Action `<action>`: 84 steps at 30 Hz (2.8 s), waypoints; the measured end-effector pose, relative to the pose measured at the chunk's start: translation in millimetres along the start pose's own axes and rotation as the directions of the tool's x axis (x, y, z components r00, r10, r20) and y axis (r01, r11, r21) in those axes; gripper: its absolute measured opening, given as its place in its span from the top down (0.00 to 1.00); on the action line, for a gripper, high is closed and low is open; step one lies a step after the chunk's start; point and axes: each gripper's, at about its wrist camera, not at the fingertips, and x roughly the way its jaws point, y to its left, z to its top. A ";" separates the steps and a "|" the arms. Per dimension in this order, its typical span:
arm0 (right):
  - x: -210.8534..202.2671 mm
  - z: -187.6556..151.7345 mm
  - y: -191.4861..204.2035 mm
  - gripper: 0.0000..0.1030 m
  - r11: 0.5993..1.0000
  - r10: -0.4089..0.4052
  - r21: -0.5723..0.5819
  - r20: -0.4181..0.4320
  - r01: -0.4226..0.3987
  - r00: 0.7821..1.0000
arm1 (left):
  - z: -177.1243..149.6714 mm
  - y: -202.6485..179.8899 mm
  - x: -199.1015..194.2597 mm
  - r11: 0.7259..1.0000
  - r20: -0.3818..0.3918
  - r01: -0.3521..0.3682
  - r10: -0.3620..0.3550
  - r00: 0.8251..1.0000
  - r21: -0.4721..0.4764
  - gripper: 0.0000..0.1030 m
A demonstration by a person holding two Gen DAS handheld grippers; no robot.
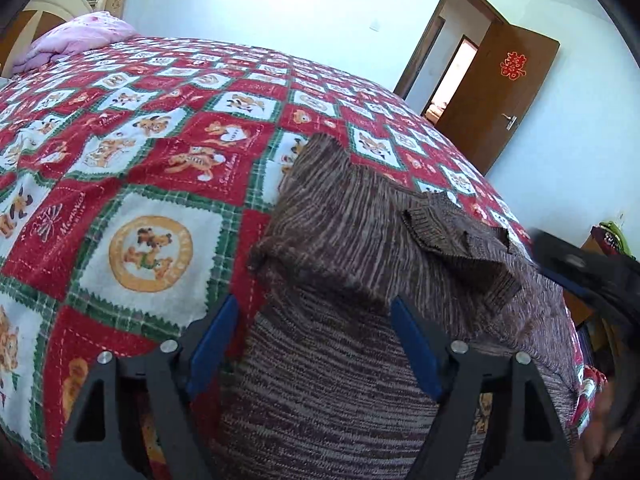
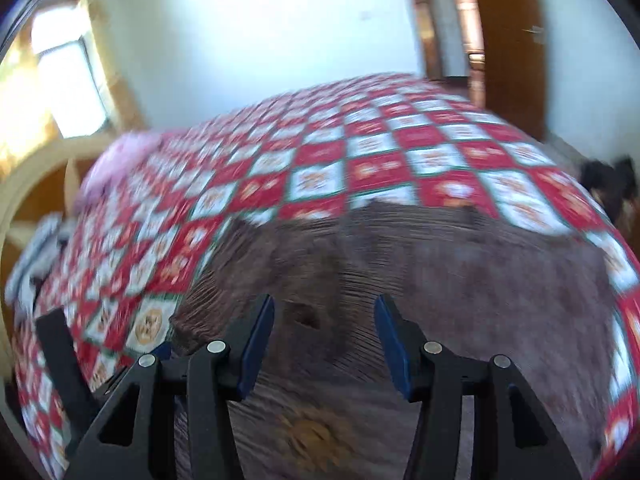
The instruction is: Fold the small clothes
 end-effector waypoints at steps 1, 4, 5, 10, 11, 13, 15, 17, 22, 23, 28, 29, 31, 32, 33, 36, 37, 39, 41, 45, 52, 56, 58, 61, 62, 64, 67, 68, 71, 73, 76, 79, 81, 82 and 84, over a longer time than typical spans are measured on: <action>11.0 3.4 8.9 0.48 0.999 0.008 -0.040 -0.017 -0.008 1.000 | -0.4 1.3 -0.3 1.000 0.003 0.015 -0.015 1.000 -0.008 0.18; 49.5 5.9 29.9 0.48 0.978 -0.067 -0.200 -0.072 0.052 0.995 | -0.6 10.1 -3.9 0.998 0.016 0.052 -0.051 0.999 -0.042 0.18; 60.4 4.8 33.0 0.48 0.967 -0.095 -0.246 -0.093 0.070 0.991 | -0.6 11.5 -4.1 0.997 0.020 0.060 -0.059 0.998 -0.050 0.18; 93.3 -1.4 23.3 0.61 0.953 -0.116 -0.298 -0.170 0.061 0.979 | -0.6 9.6 -3.5 0.998 0.024 0.054 -0.053 0.998 -0.035 0.16; 92.7 1.5 14.7 0.87 0.968 -0.081 -0.248 -0.169 0.038 0.982 | -1.0 10.0 -3.3 0.998 0.023 0.055 -0.054 0.998 -0.034 0.15; 86.9 8.1 -4.2 0.95 0.991 -0.023 -0.132 -0.158 0.001 0.987 | -1.0 10.8 -2.9 0.997 0.024 0.062 -0.062 0.998 -0.037 0.14; 73.7 13.0 -29.4 0.95 0.999 0.039 0.014 -0.107 -0.038 0.993 | -0.9 10.4 -2.3 0.997 0.023 0.066 -0.065 0.998 -0.036 0.13; 60.4 14.6 -53.7 0.96 0.990 0.074 0.128 -0.057 -0.066 0.996 | -1.2 9.8 -2.2 0.997 0.023 0.065 -0.065 0.998 -0.032 0.13; 53.5 -2.8 -101.0 0.96 0.940 0.083 0.335 -0.032 -0.068 0.996 | -1.2 9.3 -2.1 0.998 0.023 0.062 -0.062 0.998 -0.026 0.12; 58.7 -8.5 -107.1 0.96 0.934 0.075 0.353 -0.047 -0.054 0.996 | -1.2 9.2 -2.0 0.998 0.023 0.062 -0.061 0.998 -0.026 0.12; 62.8 -14.2 -116.4 0.95 0.903 0.104 0.421 -0.031 -0.082 0.994 | -1.2 8.5 -1.5 0.998 0.022 0.060 -0.059 0.998 -0.023 0.12; 62.6 -13.6 -118.7 0.95 0.895 0.112 0.438 -0.031 -0.087 0.993 | -1.1 8.4 -1.4 0.998 0.022 0.060 -0.059 0.998 -0.023 0.12; 53.7 -17.1 -125.8 0.95 0.880 0.096 0.469 -0.028 -0.072 0.995 | -1.0 8.6 -1.2 0.998 0.022 0.061 -0.061 0.998 -0.024 0.12; 42.0 -18.8 -127.8 0.95 0.879 0.040 0.475 -0.016 -0.028 0.999 | -0.6 8.4 -1.1 0.998 0.022 0.062 -0.061 0.998 -0.023 0.12; 27.1 -19.4 -127.7 0.95 0.886 -0.034 0.463 0.006 0.027 0.999 | -0.7 8.7 -1.0 0.998 0.022 0.062 -0.061 0.998 -0.023 0.11; -3.3 -19.5 -111.8 0.95 0.922 -0.107 0.379 0.057 0.077 0.993 | -0.8 8.7 -0.8 0.998 0.022 0.066 -0.065 0.998 -0.020 0.10; -6.6 -19.4 -102.2 0.95 0.940 -0.095 0.334 0.053 0.072 0.994 | -0.9 8.7 -0.7 0.998 0.022 0.066 -0.066 0.998 -0.019 0.09; -3.9 -24.2 -77.9 0.95 0.974 -0.073 0.217 0.015 0.068 0.997 | -0.7 8.7 -0.4 0.998 0.021 0.067 -0.066 0.998 -0.019 0.09; 2.3 -30.7 -62.7 0.95 0.987 -0.068 0.146 -0.011 0.069 0.998 | -0.4 8.4 -0.2 0.998 0.020 0.066 -0.066 0.998 -0.018 0.09; 24.5 -50.0 -56.7 0.95 0.991 -0.087 0.094 -0.097 0.096 0.991 | -0.9 7.5 0.6 0.998 0.018 0.064 -0.064 0.998 -0.011 0.08; -12.9 -60.8 -54.6 0.88 0.977 -0.140 0.137 -0.159 0.162 0.977 | -1.4 5.1 2.3 0.998 0.012 0.065 -0.065 0.998 0.005 0.04; -83.9 -82.6 -48.9 0.75 0.973 -0.123 0.194 -0.038 0.128 0.992 | -0.4 3.8 3.5 0.998 0.000 0.059 -0.059 0.998 0.011 0.03; -116.9 -99.1 -44.6 0.58 0.971 -0.136 0.197 0.008 0.131 0.991 | -0.1 2.4 4.1 0.998 -0.014 0.059 -0.059 0.998 0.022 0.02; -162.9 -123.4 -45.8 0.55 0.967 -0.171 0.201 0.060 0.156 0.983 | -1.5 -7.4 -0.6 0.994 -0.072 0.011 -0.003 0.997 0.106 0.02; -177.6 -130.8 -47.8 0.55 0.964 -0.195 0.200 0.071 0.178 0.978 | -4.2 -12.1 -6.4 0.988 -0.087 -0.006 0.020 0.996 0.154 0.02; -203.9 -145.1 -52.7 0.55 0.954 -0.240 0.208 0.088 0.218 0.967 | -15.5 -16.8 -29.3 0.972 -0.098 -0.006 0.029 0.995 0.234 0.02; -236.2 -170.9 -64.2 0.55 0.942 -0.266 0.240 0.104 0.235 0.958 | -36.1 -7.2 -73.2 0.958 -0.099 0.046 -0.018 0.995 0.283 0.02; -245.5 -181.4 -66.7 0.55 0.938 -0.272 0.252 0.109 0.238 0.956 | -41.6 -1.9 -86.1 0.953 -0.106 0.052 -0.021 0.994 0.297 0.02; -258.8 -199.4 -68.1 0.55 0.936 -0.271 0.262 0.114 0.235 0.956 | -59.1 27.0 -126.5 0.947 -0.122 0.064 -0.027 0.992 0.315 0.01; -263.3 -207.9 -66.3 0.55 0.939 -0.264 0.259 0.117 0.227 0.957 | -68.9 44.1 -144.2 0.948 -0.133 0.059 -0.018 0.991 0.314 0.01; -264.3 -213.0 -63.7 0.55 0.944 -0.238 0.261 0.117 0.202 0.964 | -87.0 63.6 -161.9 0.948 -0.175 0.074 -0.020 0.984 0.310 0.02; -262.6 -216.6 -61.7 0.55 0.943 -0.230 0.271 0.114 0.193 0.966 | -104.3 74.3 -166.0 0.950 -0.212 0.078 -0.013 0.977 0.301 0.07; -260.6 -217.5 -60.8 0.55 0.943 -0.210 0.288 0.116 0.169 0.971 | -112.4 77.9 -161.0 0.953 -0.246 0.068 0.007 0.969 0.297 0.14; -260.2 -217.8 -59.1 0.55 0.943 -0.201 0.293 0.119 0.159 0.972 | -115.4 80.7 -157.6 0.955 -0.268 0.070 0.010 0.963 0.288 0.19; -261.2 -218.7 -52.9 0.55 0.946 -0.200 0.284 0.123 0.158 0.972 | -121.0 83.2 -158.8 0.958 -0.264 0.070 0.006 0.965 0.280 0.20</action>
